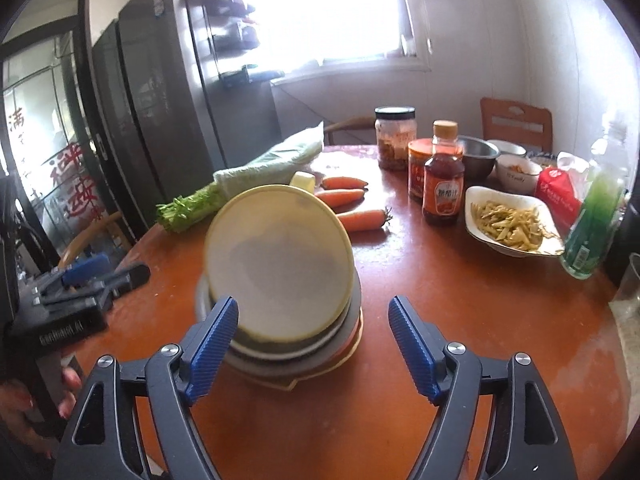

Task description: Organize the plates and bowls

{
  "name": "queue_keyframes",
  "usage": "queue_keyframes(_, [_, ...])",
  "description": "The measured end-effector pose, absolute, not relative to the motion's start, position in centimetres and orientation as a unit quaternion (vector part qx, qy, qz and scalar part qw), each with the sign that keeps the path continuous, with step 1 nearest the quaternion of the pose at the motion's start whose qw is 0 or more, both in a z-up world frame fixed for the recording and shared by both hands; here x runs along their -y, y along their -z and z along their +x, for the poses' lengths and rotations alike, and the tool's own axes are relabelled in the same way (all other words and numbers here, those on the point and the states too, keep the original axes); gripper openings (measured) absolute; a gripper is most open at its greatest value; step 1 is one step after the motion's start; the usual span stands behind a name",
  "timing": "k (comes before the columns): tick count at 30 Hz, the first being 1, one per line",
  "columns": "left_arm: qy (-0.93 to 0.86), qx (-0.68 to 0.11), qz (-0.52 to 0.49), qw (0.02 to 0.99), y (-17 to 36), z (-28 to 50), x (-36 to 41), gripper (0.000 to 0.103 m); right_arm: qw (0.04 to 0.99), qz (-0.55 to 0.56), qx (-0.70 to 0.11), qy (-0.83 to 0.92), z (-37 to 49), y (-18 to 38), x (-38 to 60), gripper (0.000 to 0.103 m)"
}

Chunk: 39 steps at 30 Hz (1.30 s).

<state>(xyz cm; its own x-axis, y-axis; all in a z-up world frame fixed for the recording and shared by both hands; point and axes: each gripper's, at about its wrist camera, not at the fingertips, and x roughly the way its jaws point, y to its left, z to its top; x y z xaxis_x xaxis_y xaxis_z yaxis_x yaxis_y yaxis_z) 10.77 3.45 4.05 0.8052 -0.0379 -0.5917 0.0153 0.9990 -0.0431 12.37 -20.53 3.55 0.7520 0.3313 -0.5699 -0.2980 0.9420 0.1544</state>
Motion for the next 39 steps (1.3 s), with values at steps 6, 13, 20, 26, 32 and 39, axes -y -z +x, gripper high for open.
queue_keyframes(6, [0.020, -0.318, -0.022, 0.948, -2.9, 7.8, -2.1, 0.090, 0.940, 0.011, -0.301, -0.161, 8.6, -3.0, 20.7, 0.080])
queue_keyframes(13, [0.021, -0.317, -0.021, 0.948, -2.1, 4.8, -0.4, 0.091, 0.949, -0.001, -0.283, -0.141, 4.8, -2.4, 21.2, 0.080])
queue_keyframes(20, [0.014, -0.325, -0.025, 0.945, -0.6, 2.7, 0.1, 0.093, 0.955, 0.009, -0.268, -0.125, 2.2, -1.3, 21.6, 0.082])
queue_keyframes(26, [-0.004, -0.325, -0.034, 0.945, 0.2, 1.0, -0.3, 0.094, 0.953, 0.022, -0.276, -0.121, 0.3, -0.1, 21.4, 0.084])
queue_keyframes(32, [-0.005, -0.347, -0.041, 0.937, 1.5, 0.9, -0.5, 0.094, 0.947, 0.037, -0.295, -0.124, 0.1, 1.3, 21.4, 0.084])
queue_keyframes(39, [-0.007, -0.361, -0.030, 0.932, 2.7, 1.1, 0.1, 0.094, 0.943, 0.051, -0.305, -0.123, 0.9, 2.1, 21.9, 0.084])
